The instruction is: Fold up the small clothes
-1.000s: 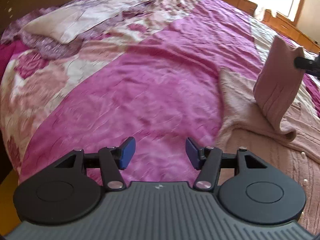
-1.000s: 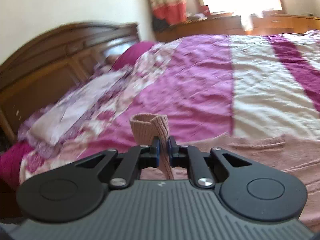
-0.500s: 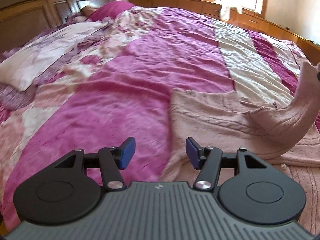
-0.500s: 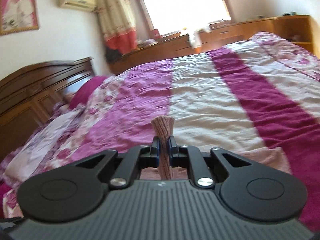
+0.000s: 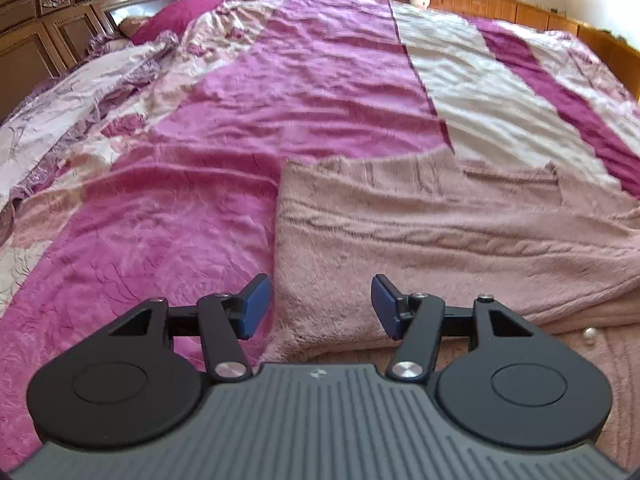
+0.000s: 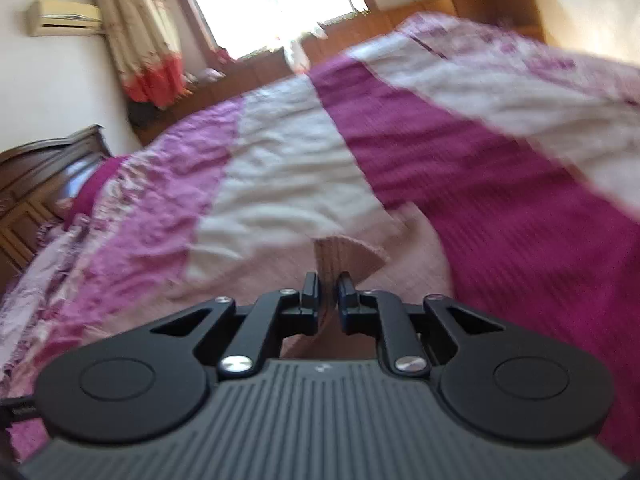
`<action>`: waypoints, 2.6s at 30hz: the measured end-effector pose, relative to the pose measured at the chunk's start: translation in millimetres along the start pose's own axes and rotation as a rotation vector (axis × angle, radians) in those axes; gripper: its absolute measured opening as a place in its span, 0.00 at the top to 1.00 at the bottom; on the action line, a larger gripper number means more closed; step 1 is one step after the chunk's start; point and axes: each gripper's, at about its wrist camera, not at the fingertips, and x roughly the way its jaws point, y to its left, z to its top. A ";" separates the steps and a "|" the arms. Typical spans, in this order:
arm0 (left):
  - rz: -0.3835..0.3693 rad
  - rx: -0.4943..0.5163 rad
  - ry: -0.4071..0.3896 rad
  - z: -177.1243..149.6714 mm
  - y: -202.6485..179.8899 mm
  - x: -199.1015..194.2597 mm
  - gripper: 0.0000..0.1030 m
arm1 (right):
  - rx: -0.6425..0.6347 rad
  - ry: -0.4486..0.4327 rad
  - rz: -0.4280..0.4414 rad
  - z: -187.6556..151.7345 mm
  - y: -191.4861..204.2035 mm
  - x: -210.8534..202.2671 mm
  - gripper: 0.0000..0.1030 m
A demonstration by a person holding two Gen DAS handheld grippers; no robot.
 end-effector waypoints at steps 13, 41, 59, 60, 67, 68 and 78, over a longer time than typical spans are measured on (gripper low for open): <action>-0.003 -0.045 0.033 -6.9 12.5 16.9 0.29 | 0.056 0.071 -0.046 -13.5 -25.5 -11.9 0.76; -0.027 -0.079 0.114 -94.8 49.4 -131.0 0.29 | -0.062 0.244 0.192 -51.7 -17.0 -134.3 0.42; -0.126 0.011 0.266 -133.6 41.8 -141.9 0.29 | -0.187 0.388 0.049 -80.7 -56.7 -186.0 0.44; -0.136 0.025 0.271 -134.1 40.8 -141.6 0.29 | -0.188 0.394 0.055 -82.0 -57.7 -186.8 0.44; -0.189 0.077 0.313 -135.9 38.2 -139.2 0.29 | -0.259 0.460 0.090 -81.6 -53.0 -187.8 0.43; -0.199 0.085 0.317 -136.1 37.8 -140.8 0.29 | -0.272 0.470 0.096 -80.8 -51.9 -188.0 0.43; -0.241 0.084 0.317 -139.4 43.1 -144.0 0.29 | -0.288 0.564 0.193 -75.5 -49.1 -186.7 0.42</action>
